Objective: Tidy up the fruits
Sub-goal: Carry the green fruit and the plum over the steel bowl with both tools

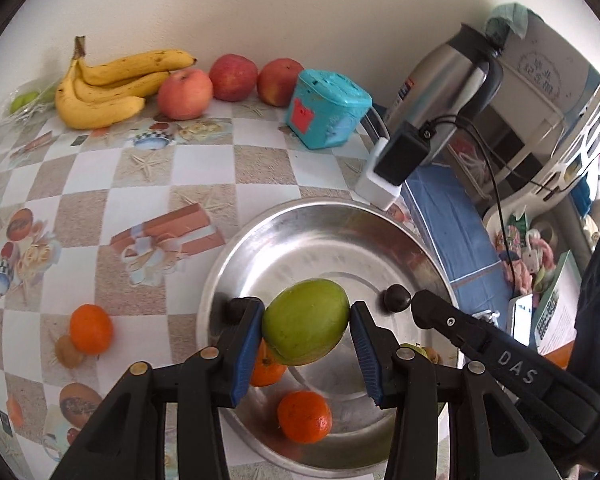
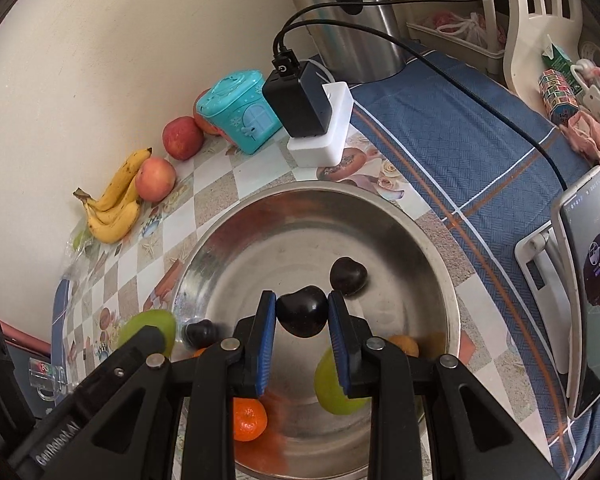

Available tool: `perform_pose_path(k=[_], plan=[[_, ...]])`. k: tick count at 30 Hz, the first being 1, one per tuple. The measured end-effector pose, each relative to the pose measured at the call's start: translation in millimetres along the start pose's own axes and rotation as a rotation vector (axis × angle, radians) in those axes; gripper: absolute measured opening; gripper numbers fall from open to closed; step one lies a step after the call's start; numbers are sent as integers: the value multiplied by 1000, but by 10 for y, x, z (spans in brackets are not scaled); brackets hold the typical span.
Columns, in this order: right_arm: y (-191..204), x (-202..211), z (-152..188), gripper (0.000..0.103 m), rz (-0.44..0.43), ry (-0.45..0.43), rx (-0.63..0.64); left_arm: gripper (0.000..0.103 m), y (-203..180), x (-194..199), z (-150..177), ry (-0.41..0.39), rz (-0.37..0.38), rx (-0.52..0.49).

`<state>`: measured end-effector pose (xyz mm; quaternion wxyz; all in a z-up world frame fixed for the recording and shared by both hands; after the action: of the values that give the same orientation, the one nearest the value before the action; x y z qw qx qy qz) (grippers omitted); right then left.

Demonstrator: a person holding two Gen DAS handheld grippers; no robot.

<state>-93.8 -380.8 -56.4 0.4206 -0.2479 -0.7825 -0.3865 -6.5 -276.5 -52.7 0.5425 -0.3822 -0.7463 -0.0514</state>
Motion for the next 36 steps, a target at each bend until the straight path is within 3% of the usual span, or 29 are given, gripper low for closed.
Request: perform_pose_path(k=[16, 36], plan=[[41, -146, 11, 28, 2, 34, 32, 47, -206, -372, 241, 77, -67, -116], [56, -283, 133, 28, 23, 106, 52, 47, -249, -426, 283, 113, -76, -118]])
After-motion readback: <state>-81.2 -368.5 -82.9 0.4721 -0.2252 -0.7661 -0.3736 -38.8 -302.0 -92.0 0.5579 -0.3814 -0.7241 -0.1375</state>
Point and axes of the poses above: each gripper's, at about its wrist camera, not at the fingertips, and x roughly against the way its jaws point, y to its left, z to its underside, the point moved 7 cm from there along -x, roughly the way its jaws point, and after that the axes turned 4 degrees about y, right-handed, at the moved point
